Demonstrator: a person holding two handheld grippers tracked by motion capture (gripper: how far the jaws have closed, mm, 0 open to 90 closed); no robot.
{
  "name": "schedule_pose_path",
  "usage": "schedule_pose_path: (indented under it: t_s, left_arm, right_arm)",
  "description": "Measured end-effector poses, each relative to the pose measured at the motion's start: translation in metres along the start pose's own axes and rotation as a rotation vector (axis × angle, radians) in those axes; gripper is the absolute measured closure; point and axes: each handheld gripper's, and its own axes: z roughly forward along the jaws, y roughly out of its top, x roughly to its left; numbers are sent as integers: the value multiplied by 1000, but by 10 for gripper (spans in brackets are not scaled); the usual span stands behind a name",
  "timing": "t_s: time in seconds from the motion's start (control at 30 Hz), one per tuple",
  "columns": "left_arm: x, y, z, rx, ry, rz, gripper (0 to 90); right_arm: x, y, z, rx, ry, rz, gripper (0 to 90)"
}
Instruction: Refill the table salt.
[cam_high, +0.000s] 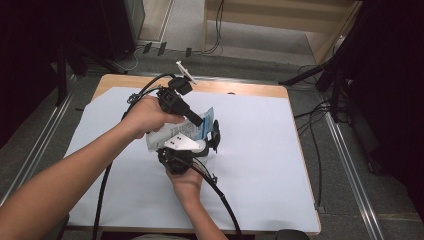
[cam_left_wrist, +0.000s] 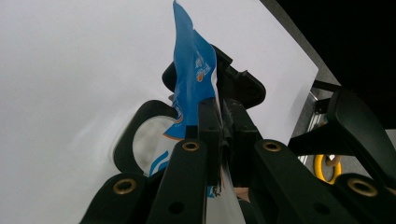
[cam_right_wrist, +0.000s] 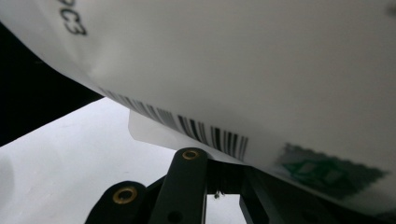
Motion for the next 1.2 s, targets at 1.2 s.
schedule_pose_path:
  t_s: [1.2]
  left_arm:
    - [1,3,3,18,8,-6,888]
  right_arm:
    - [0,1,-1,4,11,11,900]
